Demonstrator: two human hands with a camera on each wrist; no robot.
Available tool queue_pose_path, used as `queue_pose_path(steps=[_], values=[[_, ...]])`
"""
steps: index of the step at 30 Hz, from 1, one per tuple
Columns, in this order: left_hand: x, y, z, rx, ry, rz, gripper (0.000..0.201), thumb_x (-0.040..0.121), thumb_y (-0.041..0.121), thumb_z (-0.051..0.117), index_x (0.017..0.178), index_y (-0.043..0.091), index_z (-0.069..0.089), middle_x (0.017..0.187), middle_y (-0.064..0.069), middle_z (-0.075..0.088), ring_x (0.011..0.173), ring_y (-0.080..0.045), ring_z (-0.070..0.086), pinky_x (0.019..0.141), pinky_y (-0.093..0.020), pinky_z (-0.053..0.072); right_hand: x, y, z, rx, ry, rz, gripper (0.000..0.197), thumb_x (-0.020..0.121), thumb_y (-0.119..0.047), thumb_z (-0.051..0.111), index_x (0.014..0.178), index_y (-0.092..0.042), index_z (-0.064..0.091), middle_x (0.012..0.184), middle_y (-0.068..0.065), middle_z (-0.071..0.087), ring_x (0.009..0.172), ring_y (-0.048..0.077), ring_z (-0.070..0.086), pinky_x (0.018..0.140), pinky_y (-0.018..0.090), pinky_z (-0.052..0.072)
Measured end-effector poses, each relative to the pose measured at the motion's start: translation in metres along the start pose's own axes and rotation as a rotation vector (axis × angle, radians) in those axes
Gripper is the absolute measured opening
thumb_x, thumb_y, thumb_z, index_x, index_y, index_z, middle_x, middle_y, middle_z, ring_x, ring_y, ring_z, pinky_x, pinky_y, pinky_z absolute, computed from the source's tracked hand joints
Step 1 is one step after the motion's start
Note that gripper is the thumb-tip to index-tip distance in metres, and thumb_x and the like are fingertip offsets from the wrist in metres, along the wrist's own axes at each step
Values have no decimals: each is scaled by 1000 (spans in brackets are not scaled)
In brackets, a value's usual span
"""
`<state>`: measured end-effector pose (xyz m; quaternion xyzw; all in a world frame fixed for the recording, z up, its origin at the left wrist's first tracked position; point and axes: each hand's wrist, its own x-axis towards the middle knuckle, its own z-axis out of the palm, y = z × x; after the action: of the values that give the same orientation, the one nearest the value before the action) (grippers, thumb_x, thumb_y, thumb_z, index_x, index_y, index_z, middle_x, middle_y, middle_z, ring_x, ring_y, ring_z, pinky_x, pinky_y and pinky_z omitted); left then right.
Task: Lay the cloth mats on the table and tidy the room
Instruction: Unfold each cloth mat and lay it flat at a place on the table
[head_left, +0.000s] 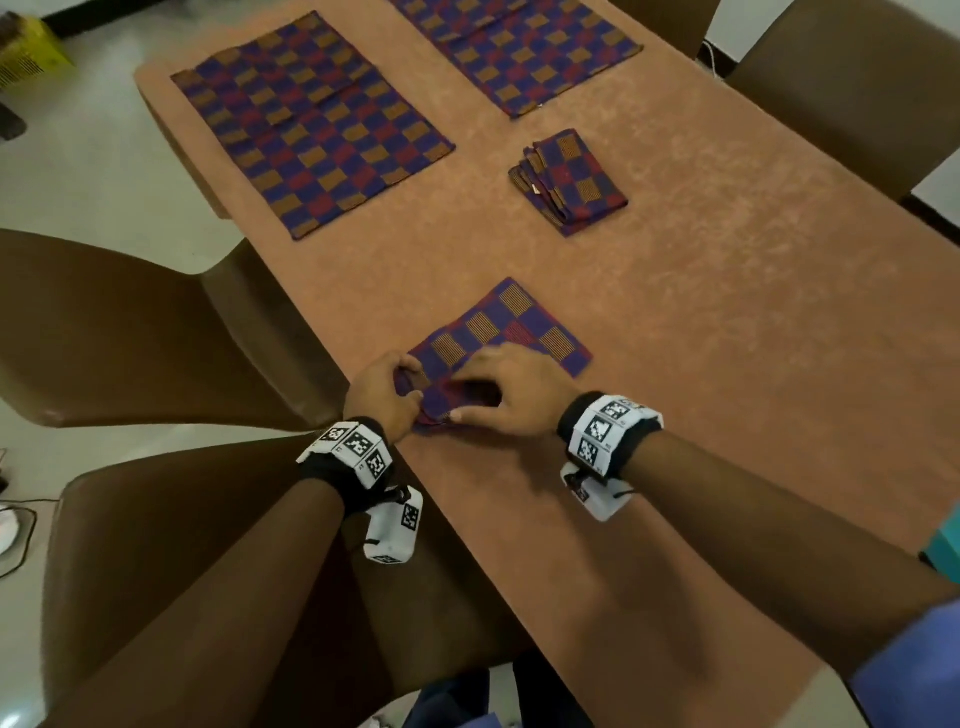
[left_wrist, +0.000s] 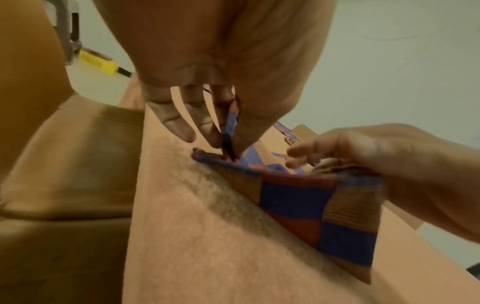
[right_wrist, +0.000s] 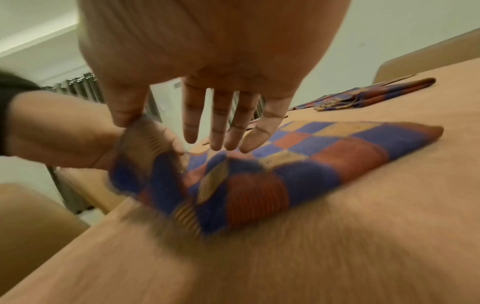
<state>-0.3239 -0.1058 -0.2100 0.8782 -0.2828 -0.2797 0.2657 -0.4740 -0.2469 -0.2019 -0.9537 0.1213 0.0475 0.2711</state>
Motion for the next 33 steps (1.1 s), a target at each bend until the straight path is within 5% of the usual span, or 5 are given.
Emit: queue_pose_path(steps=[9, 16, 24, 28, 33], values=[[-11, 9, -14, -114, -43, 346, 34, 78, -2, 58, 89, 29, 50, 96, 10, 60, 93, -13, 60, 78, -37, 54, 64, 24, -50, -169, -185, 78, 89, 60, -26, 63, 145, -31, 38, 153, -1, 37, 145, 25, 23, 116, 47, 23], [-15, 19, -29, -90, -42, 507, 29, 78, -4, 54, 86, 24, 53, 90, 16, 56, 85, -2, 55, 67, -15, 43, 76, 17, -82, -93, -288, 186, 18, 67, -17, 70, 85, -16, 65, 79, 5, 67, 77, 27, 61, 71, 42, 50], [3, 39, -65, -141, 129, 467, 27, 77, -7, 52, 85, 17, 62, 92, 5, 63, 90, -11, 58, 77, -34, 54, 45, 24, -132, 13, -271, 225, 9, 83, -23, 67, 89, -29, 71, 89, 1, 73, 81, 21, 66, 68, 35, 53], [19, 72, -89, -76, 261, 491, 32, 82, -3, 49, 97, 19, 67, 98, 10, 61, 97, -8, 56, 88, -29, 48, 29, 33, -152, 69, -82, 247, 3, 91, -23, 63, 92, -25, 65, 91, 1, 70, 80, 21, 63, 67, 34, 49], [61, 125, -93, 99, 264, 640, 46, 81, 10, 53, 128, 13, 55, 133, -9, 55, 123, -27, 50, 105, -39, 40, 10, 61, -166, 396, 234, 435, 16, 96, -9, 49, 91, -13, 65, 75, 9, 69, 57, 17, 66, 53, 27, 53]])
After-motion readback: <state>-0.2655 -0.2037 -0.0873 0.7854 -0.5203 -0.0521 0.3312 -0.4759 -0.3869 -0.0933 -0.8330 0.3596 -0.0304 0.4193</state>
